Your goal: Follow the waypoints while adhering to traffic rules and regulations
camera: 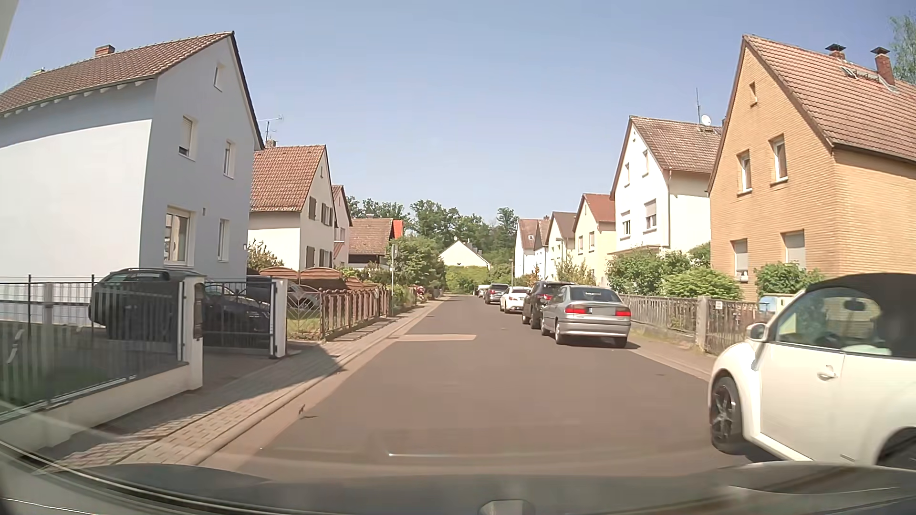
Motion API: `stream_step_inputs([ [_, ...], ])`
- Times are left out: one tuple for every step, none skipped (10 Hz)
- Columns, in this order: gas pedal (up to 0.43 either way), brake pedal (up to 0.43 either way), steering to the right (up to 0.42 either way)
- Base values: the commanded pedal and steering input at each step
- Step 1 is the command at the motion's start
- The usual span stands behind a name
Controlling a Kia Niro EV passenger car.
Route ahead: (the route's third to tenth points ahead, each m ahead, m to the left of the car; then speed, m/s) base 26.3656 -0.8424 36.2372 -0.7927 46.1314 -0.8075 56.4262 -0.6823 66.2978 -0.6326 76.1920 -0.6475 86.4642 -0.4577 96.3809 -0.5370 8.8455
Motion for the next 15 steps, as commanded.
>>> stream_step_inputs([
  [0.039,0.0,-0.006],
  [0.047,0.0,-0.006],
  [0.047,0.0,-0.005],
  [0.059,0.0,-0.004],
  [0.059,0.0,-0.003],
  [0.059,0.0,-0.003],
  [0.059,0.0,-0.003],
  [0.059,0.0,-0.002],
  [0.059,0.0,-0.002],
  [0.059,0.0,-0.001],
  [0.059,0.0,0.004],
  [0.059,0.0,0.006],
  [0.059,0.0,0.006],
  [0.059,0.0,0.006],
  [0.059,0.0,0.006],
])
